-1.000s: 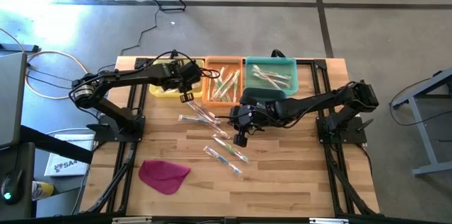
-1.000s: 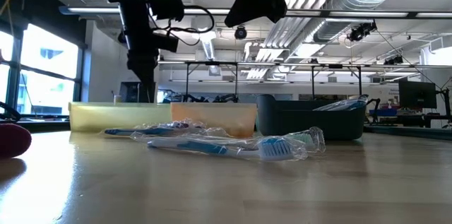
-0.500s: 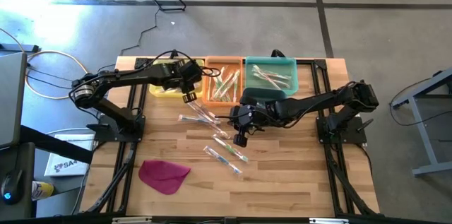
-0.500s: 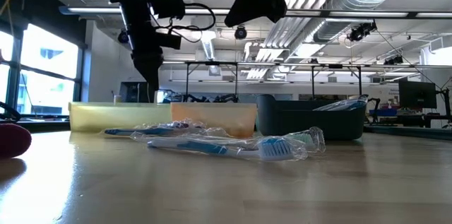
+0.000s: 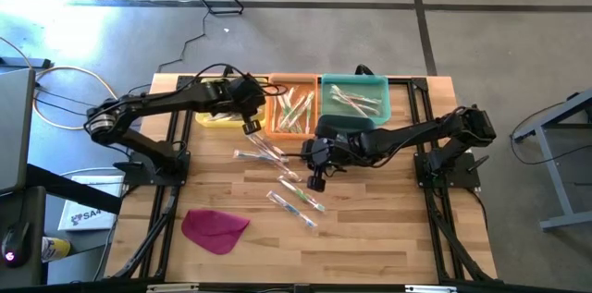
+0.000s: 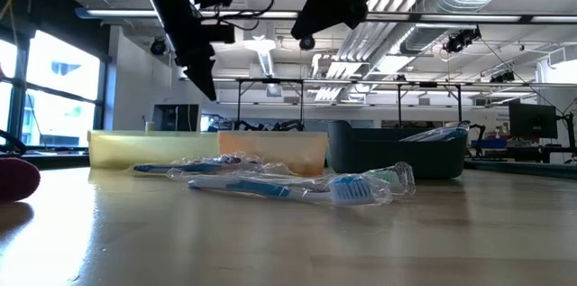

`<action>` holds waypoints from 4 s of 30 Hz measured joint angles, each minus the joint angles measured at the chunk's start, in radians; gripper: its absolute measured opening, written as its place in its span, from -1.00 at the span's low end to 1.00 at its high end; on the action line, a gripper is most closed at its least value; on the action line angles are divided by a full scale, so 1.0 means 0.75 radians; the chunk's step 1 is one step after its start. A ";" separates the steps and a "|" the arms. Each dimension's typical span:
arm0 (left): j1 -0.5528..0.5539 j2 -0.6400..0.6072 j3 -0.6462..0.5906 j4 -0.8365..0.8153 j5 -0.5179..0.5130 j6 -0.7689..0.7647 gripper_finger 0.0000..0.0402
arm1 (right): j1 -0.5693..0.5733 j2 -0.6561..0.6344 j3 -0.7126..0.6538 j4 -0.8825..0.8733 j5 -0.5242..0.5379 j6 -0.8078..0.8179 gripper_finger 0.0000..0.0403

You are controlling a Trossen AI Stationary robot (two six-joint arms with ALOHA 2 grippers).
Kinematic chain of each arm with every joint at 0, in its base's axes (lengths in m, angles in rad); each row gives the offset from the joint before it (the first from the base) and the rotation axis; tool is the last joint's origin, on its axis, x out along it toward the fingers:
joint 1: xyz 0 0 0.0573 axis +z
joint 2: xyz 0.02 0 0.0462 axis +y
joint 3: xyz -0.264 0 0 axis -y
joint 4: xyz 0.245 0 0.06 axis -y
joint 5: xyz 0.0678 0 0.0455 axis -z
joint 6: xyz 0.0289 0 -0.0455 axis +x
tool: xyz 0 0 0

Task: Pick & Place Toothbrushes
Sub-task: Put the blue toothbrush into the dark blue bin

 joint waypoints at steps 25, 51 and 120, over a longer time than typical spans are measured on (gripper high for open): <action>-0.293 -0.783 -0.713 0.425 0.319 -0.151 -1.00 | -0.024 0.000 -0.001 0.057 0.035 -0.034 -0.98; -0.294 -0.717 -0.712 0.405 0.309 -0.154 -0.80 | -0.023 0.000 -0.002 0.052 0.034 -0.024 -0.98; -0.293 -0.082 -0.711 0.482 0.590 -0.175 -0.95 | -0.023 0.000 -0.002 0.052 0.034 -0.024 -0.98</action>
